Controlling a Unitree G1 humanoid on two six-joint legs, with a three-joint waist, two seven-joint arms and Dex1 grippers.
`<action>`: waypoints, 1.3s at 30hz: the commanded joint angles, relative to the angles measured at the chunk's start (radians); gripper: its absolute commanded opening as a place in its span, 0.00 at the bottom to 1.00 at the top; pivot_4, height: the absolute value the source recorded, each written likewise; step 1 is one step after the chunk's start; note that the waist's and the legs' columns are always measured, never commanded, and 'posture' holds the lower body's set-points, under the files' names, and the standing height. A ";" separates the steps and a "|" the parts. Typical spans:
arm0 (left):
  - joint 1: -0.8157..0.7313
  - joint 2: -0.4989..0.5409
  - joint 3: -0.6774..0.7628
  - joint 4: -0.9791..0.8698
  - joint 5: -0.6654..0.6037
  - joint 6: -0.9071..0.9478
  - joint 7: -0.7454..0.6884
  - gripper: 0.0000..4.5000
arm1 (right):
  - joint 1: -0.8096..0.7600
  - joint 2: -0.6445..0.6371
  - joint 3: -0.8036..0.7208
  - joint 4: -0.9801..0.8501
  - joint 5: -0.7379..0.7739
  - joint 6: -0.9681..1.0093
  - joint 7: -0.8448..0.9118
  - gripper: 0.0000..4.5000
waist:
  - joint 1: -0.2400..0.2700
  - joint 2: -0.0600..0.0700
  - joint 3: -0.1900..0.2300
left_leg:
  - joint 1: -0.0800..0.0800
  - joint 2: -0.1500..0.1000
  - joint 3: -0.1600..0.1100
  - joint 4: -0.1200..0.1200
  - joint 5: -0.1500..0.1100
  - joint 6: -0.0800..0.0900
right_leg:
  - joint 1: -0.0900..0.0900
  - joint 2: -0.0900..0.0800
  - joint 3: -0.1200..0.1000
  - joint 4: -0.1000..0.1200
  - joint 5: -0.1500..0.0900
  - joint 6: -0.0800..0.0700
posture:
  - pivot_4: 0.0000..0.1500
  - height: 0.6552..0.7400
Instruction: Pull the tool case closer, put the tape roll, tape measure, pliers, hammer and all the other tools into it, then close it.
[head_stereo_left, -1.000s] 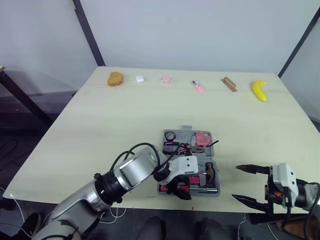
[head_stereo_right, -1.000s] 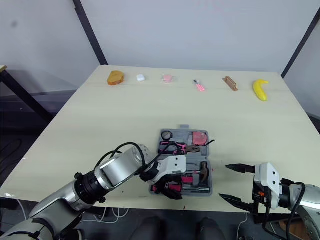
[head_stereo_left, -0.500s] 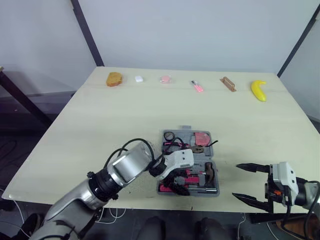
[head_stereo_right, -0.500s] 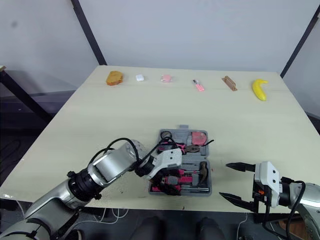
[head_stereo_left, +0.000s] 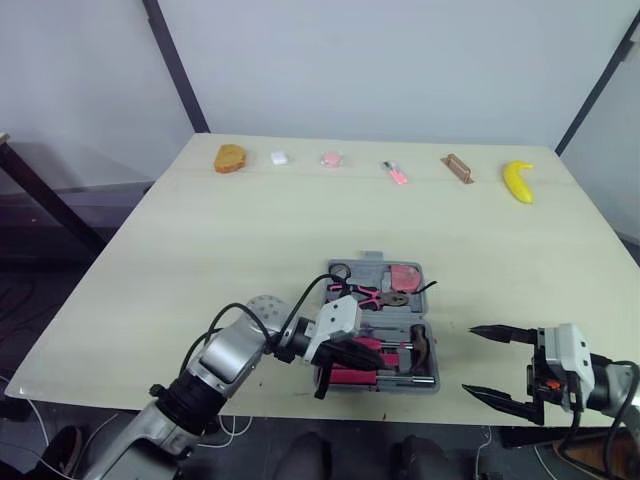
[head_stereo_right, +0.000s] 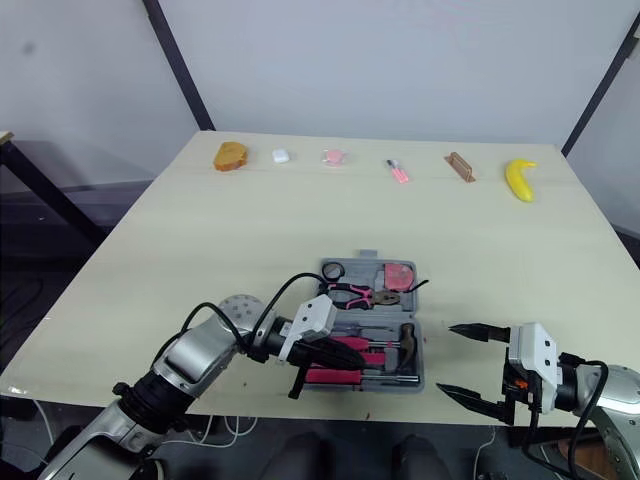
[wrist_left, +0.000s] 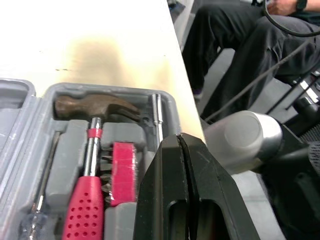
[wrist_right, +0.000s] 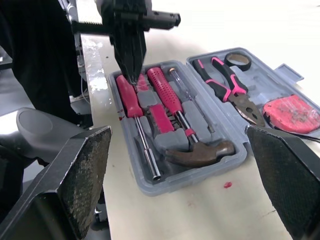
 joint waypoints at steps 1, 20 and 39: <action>0.017 -0.023 0.006 0.057 0.044 -0.117 -0.001 0.01 | -0.007 0.003 -0.004 -0.015 0.003 -0.010 -0.005 1.00 | 0.000 0.000 0.000 | 0.000 0.000 0.000 0.000 0.000 0.000 | 0.000 0.000 0.000 0.000 0.000 0.000 | 1.00 1.00; 0.038 -0.048 -0.056 0.284 0.223 -0.262 -0.027 0.01 | -0.014 0.002 0.003 -0.039 0.002 0.007 -0.039 1.00 | 0.000 0.002 -0.003 | 0.001 0.000 0.000 0.000 0.000 0.000 | 0.000 0.000 0.000 0.000 0.000 0.000 | 1.00 1.00; 0.148 -0.005 0.307 0.004 -0.061 -0.086 0.088 0.01 | -0.113 0.063 0.057 0.085 -0.105 0.124 -0.245 1.00 | -0.004 0.003 -0.003 | 0.001 0.001 0.000 -0.001 0.000 0.000 | 0.000 0.000 0.000 0.000 0.000 0.000 | 1.00 1.00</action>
